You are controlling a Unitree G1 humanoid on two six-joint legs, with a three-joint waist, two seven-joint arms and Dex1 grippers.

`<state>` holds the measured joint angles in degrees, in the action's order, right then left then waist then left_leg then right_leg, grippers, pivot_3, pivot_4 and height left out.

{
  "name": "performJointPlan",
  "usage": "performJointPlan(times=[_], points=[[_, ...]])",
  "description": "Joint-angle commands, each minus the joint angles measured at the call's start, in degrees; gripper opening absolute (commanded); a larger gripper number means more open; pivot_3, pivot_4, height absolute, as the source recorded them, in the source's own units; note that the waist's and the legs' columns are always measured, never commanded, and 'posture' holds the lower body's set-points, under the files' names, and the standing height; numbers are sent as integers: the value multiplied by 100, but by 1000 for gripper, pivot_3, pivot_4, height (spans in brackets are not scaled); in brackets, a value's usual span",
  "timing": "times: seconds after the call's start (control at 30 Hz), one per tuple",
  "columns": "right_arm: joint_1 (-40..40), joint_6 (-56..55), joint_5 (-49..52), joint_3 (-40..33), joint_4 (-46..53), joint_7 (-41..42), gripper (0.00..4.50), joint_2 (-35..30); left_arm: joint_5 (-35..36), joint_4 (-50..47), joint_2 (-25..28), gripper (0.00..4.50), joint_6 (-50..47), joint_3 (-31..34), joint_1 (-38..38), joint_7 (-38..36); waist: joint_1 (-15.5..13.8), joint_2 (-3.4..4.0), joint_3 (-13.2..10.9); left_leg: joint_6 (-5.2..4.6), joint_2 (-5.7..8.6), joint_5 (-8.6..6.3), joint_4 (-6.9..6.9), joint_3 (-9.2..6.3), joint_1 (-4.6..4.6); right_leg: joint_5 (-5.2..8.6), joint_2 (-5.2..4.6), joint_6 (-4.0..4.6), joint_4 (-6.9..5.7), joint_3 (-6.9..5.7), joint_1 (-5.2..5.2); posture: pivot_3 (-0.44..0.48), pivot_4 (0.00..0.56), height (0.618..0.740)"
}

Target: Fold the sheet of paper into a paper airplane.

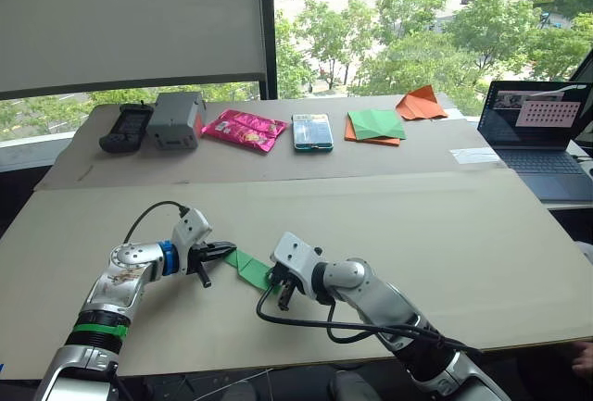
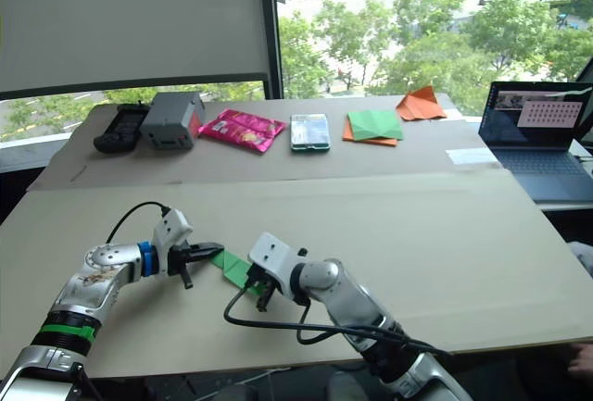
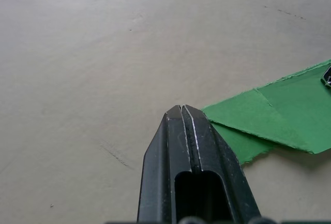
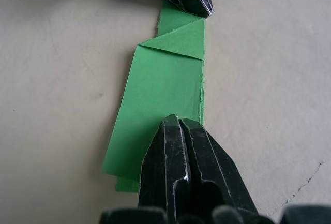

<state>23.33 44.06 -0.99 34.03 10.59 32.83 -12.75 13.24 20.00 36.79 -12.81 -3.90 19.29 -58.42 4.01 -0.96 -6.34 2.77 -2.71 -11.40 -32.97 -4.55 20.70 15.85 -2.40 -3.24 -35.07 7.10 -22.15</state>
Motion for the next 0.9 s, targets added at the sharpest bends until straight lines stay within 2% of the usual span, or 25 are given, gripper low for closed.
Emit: performJointPlan(times=[0.03,0.13,0.4,0.53,0.67,0.87,0.9], points=[[-80,306,-98,53,-270,-17,29,-114,-285,384,142,0,-155,-55,-133,86,1,0,0,0,0,0,0,0,0,0,0,0,0,0,0,0,150,740],[-69,284,-98,64,-310,-24,29,-86,-200,335,176,0,-188,79,-71,99,3,-1,-1,0,0,0,0,0,0,0,0,0,0,0,-1,0,150,740],[-5,-41,-104,64,-162,115,29,-190,761,-1005,314,0,-1028,878,-404,-56,9,-15,-36,-1,-3,0,5,0,9,0,0,0,0,-1,-10,0,150,740],[25,-9,75,-400,292,55,29,-190,1331,-1992,620,0,-1545,1255,-957,-341,-7,-32,-63,0,-5,0,5,0,17,0,0,0,6,-2,-13,0,150,740],[-178,123,447,-1122,1415,-4,29,-221,1787,-2877,843,0,-1949,1600,-1671,-417,-33,-29,-114,2,-4,0,4,2,45,-1,-10,1,13,-2,-30,0,150,740],[-630,-33,1117,-1735,2666,400,1925,-637,1971,-3303,846,0,-2063,1849,-2136,-232,-38,-37,-133,42,-8,-25,16,3,40,1,-9,5,16,-7,-36,0,150,740],[-714,-123,1151,-1740,2759,449,2321,-747,1986,-3345,831,255,-2043,1884,-2177,-194,-37,-39,-134,44,-9,-26,16,2,41,2,-10,6,21,-7,-37,0,150,740]])
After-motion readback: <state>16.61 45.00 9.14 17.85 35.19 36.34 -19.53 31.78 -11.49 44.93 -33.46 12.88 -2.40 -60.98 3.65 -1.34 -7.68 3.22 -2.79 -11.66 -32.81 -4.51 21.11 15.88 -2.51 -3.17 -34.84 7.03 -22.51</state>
